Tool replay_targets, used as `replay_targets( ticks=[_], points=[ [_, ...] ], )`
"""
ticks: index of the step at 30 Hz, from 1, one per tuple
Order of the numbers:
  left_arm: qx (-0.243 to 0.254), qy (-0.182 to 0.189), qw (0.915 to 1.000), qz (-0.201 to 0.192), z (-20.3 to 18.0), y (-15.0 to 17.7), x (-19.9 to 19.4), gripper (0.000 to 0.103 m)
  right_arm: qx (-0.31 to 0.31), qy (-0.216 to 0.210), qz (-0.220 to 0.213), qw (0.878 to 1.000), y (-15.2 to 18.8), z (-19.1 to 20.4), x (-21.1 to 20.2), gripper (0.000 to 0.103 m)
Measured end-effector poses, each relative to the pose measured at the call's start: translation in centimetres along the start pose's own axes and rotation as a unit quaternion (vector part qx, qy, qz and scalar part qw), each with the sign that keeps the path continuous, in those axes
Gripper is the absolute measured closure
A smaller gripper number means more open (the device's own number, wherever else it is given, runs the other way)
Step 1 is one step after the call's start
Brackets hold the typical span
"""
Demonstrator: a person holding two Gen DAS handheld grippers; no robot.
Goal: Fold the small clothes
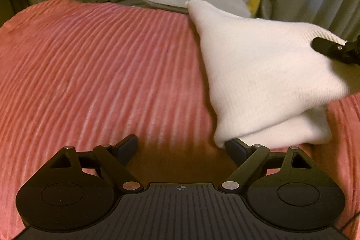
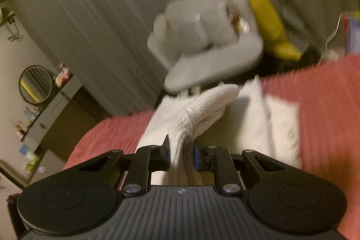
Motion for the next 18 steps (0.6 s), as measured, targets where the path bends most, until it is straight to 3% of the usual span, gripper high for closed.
replay_targets(
  ticks=[4,8,9,11,14,18],
  points=[
    [0.018,-0.006,0.9998,-0.003,-0.9,0.2,0.2,0.013,-0.046,0.045,-0.009,0.998,0.2,-1.7,-0.9,0.085],
    [0.022,-0.007,0.9997,0.008,-0.6,0.9,0.1,0.013,-0.059,0.113,0.054,0.99,3.6,-5.7,0.7,0.075],
    [0.026,-0.011,0.9996,0.007,-0.4,1.1,-0.1,0.013,-0.048,0.111,0.041,0.992,3.4,-6.0,0.2,0.073],
    [0.026,-0.016,0.9995,-0.001,0.2,0.9,-0.7,0.013,-0.031,0.123,0.023,0.992,2.6,-6.2,-1.1,0.052],
    [0.013,-0.017,0.9994,-0.029,0.5,-0.3,-2.3,0.013,-0.06,0.137,-0.012,0.989,1.5,-5.4,-3.4,0.052],
    [-0.005,0.028,0.9984,-0.049,-1.2,-2.0,-3.4,0.011,-0.11,0.117,-0.029,0.987,1.6,-2.4,-5.1,0.053]
  ],
)
Point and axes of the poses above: each gripper's, at about its wrist camera, not at the fingertips, and x roughly the way its jaws point, z to its left, y to its underside, the point moved 10 cm from there along x, roughly the way its jaws point, and after that the axes turned 5 degrees about -y, right-handed, at the moved point
